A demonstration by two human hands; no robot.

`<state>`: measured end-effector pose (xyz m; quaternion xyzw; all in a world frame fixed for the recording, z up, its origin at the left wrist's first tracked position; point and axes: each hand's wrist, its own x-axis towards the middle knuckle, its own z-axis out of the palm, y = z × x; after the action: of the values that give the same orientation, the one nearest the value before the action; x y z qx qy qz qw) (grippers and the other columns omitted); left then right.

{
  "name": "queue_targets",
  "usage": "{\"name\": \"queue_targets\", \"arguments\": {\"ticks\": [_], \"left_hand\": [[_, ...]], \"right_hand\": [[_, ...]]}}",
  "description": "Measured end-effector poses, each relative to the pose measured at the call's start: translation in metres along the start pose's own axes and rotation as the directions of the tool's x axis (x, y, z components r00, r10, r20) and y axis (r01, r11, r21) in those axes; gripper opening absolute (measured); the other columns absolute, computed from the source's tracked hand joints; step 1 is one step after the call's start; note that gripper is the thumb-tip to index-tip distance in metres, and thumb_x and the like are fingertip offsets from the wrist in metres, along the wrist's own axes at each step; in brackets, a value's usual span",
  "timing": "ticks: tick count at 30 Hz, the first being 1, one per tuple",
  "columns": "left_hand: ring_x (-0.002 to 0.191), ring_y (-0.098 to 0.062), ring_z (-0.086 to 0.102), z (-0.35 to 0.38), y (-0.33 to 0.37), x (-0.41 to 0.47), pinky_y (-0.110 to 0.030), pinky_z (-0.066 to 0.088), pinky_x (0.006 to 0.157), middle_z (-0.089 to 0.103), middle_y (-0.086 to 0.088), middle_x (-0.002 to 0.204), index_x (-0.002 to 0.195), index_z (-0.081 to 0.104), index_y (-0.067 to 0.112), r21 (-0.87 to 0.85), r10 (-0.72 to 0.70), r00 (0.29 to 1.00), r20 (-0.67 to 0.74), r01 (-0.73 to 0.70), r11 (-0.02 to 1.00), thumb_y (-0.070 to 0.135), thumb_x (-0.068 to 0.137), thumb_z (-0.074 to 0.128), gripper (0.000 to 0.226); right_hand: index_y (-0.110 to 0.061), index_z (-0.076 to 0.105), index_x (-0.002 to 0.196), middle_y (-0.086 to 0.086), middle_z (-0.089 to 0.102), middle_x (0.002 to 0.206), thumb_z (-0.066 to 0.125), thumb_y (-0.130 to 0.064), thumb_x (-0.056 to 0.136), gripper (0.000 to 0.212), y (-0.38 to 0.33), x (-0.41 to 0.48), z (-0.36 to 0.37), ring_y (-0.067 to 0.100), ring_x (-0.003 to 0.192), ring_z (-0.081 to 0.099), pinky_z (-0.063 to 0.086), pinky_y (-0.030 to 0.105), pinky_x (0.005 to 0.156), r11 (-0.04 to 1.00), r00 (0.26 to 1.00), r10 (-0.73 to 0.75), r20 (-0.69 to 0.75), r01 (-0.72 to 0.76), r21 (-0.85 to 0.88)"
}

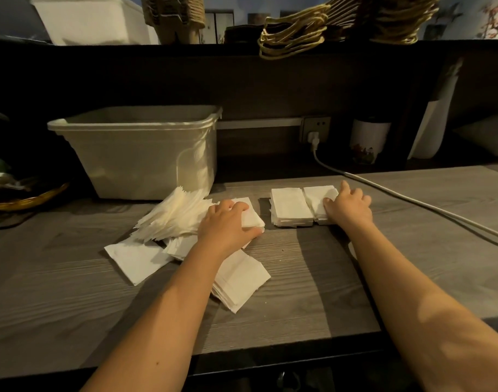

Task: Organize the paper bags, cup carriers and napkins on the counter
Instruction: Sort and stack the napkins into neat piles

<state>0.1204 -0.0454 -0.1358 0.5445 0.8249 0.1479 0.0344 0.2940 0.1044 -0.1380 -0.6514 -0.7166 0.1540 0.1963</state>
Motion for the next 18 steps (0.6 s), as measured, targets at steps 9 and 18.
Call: {"name": "queue_targets", "arguments": {"ticks": [9,18], "left_hand": [[0.13,-0.022,0.035,-0.012,-0.006,-0.003,-0.035,0.036,0.1,0.034,0.003,0.146,0.138,0.039,0.025,-0.106,0.014,0.999,0.029,-0.011,0.994,0.046,0.09,0.052,0.054],[0.096,-0.028,0.055,-0.027,-0.009,-0.005,-0.039,0.044,0.078,0.06,-0.01,0.108,0.101,0.063,0.005,-0.234,0.079,0.996,0.046,-0.066,0.97,0.011,0.093,0.043,0.022]], "right_hand": [[-0.018,0.048,0.135,0.009,0.045,0.138,0.041,-0.04,0.098,0.044,-0.033,-0.025,-0.019,0.029,0.13,0.033,0.034,0.04,0.1,0.934,0.954,-0.265,-0.141,0.29,0.207],[-0.022,0.062,0.097,-0.006,0.061,0.077,0.038,-0.029,0.101,0.025,-0.057,-0.082,-0.004,0.004,0.066,0.055,0.043,0.012,0.057,0.657,0.857,-0.507,0.099,0.31,0.687]]}}
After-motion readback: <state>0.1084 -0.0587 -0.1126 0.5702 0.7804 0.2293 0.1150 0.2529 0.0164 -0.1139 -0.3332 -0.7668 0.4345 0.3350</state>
